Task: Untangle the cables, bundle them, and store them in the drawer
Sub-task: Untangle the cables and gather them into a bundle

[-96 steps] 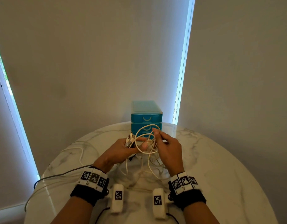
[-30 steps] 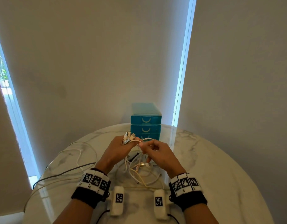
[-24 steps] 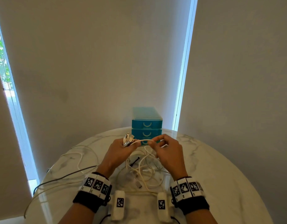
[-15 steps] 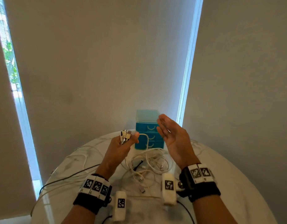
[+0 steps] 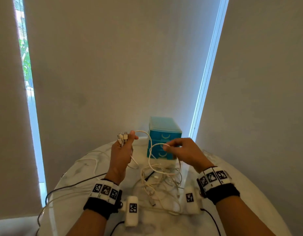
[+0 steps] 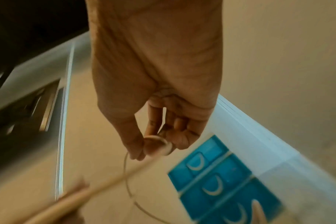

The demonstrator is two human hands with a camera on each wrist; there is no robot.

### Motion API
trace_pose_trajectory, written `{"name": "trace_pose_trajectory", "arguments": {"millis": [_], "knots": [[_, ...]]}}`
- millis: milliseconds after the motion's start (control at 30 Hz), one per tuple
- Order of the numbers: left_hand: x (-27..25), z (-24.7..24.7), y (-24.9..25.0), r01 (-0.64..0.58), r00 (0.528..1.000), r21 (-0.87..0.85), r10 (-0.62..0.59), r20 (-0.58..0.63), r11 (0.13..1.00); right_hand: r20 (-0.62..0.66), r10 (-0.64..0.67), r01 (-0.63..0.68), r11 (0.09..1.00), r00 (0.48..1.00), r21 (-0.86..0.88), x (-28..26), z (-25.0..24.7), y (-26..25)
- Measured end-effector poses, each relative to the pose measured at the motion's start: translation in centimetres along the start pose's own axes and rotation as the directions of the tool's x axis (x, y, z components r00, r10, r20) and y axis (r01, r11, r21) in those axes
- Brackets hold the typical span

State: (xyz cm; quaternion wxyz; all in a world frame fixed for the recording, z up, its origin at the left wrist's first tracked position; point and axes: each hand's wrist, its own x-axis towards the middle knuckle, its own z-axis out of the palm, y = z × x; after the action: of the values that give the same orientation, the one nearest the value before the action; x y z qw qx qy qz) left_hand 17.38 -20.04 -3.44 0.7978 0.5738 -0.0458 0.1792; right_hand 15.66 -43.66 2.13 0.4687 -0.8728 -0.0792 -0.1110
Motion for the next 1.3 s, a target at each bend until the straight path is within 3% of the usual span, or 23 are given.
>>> {"name": "trace_pose_trajectory", "arguments": {"millis": [67, 133, 200, 267, 333, 400, 500, 600, 700, 800, 900, 967, 1067, 1133, 1200, 1267, 1300], "knots": [[0.6, -0.5, -0.7, 0.054, 0.997, -0.024, -0.056, -0.058, 0.998, 0.059, -0.003, -0.014, 0.958, 0.998, 0.286, -0.1, -1.3, -2.3], [0.9, -0.8, -1.3, 0.104, 0.992, -0.042, -0.107, -0.071, 0.994, 0.213, -0.1, -0.008, 0.89, 0.972, 0.455, -0.7, -2.3, -4.5], [1.0, -0.8, -1.6, 0.142, 0.987, -0.042, -0.145, -0.063, 0.989, 0.399, -0.218, 0.002, 0.879, 0.891, 0.476, -1.6, -2.8, -6.1], [1.1, -0.8, -1.7, 0.162, 0.984, -0.031, -0.164, -0.07, 0.986, 0.485, -0.303, 0.073, 0.896, 0.82, 0.437, -2.1, -2.9, -6.7], [1.3, -1.0, -1.9, 0.17, 0.981, -0.028, -0.172, -0.091, 0.985, 0.437, -0.364, 0.118, 0.861, 0.823, 0.495, -2.1, -3.2, -6.6], [1.5, -1.3, -2.2, 0.186, 0.976, -0.041, -0.189, -0.108, 0.982, 0.267, -0.364, 0.11, 0.749, 0.892, 0.653, -1.4, -3.5, -6.1], [1.6, -1.6, -2.5, 0.228, 0.963, -0.051, -0.233, -0.133, 0.972, -0.013, -0.17, 0.098, 0.503, 0.985, 0.859, -0.3, -4.0, -5.3], [1.6, -1.4, -2.4, 0.243, 0.965, -0.035, -0.245, -0.096, 0.969, -0.127, 0.026, 0.113, 0.306, 0.992, 0.945, 0.4, -3.8, -4.1], [1.5, -1.0, -1.8, 0.247, 0.969, -0.019, -0.247, -0.019, 0.969, -0.115, 0.175, 0.057, 0.31, 0.978, 0.949, 1.1, -2.4, -2.8], [1.4, -0.8, -1.5, 0.216, 0.974, -0.043, -0.218, -0.053, 0.975, -0.155, 0.261, 0.074, 0.295, 0.953, 0.952, 1.5, -1.5, -2.3], [1.6, -1.5, -1.0, 0.2, 0.963, -0.165, -0.225, -0.146, 0.966, -0.322, 0.348, 0.233, 0.274, 0.88, 0.933, 1.8, -2.9, -1.8], [2.0, -2.3, -0.6, 0.175, 0.947, -0.252, -0.232, -0.22, 0.952, -0.418, 0.394, 0.296, 0.335, 0.819, 0.895, 2.0, -4.6, -0.9], [2.4, -3.3, 0.0, 0.094, 0.935, -0.276, -0.18, -0.306, 0.957, -0.443, 0.504, 0.201, 0.463, 0.742, 0.864, 1.9, -6.3, 0.6], [2.5, -3.6, 0.2, 0.058, 0.934, -0.218, -0.13, -0.333, 0.974, -0.476, 0.564, 0.119, 0.553, 0.675, 0.825, 2.2, -6.5, 1.7], [2.3, -3.5, 0.2, 0.037, 0.936, -0.139, -0.083, -0.341, 0.99, -0.554, 0.572, 0.118, 0.623, 0.604, 0.773, 2.5, -5.9, 2.1], [2.3, -3.6, 0.2, 0.011, 0.919, -0.055, -0.032, -0.393, 0.998, -0.592, 0.611, 0.262, 0.546, 0.526, 0.796, 2.8, -5.4, 2.3], [2.2, -3.5, 0.4, -0.007, 0.904, -0.031, -0.007, -0.427, 1.0, -0.567, 0.655, 0.334, 0.458, 0.5, 0.824, 2.8, -5.4, 1.8]]}}
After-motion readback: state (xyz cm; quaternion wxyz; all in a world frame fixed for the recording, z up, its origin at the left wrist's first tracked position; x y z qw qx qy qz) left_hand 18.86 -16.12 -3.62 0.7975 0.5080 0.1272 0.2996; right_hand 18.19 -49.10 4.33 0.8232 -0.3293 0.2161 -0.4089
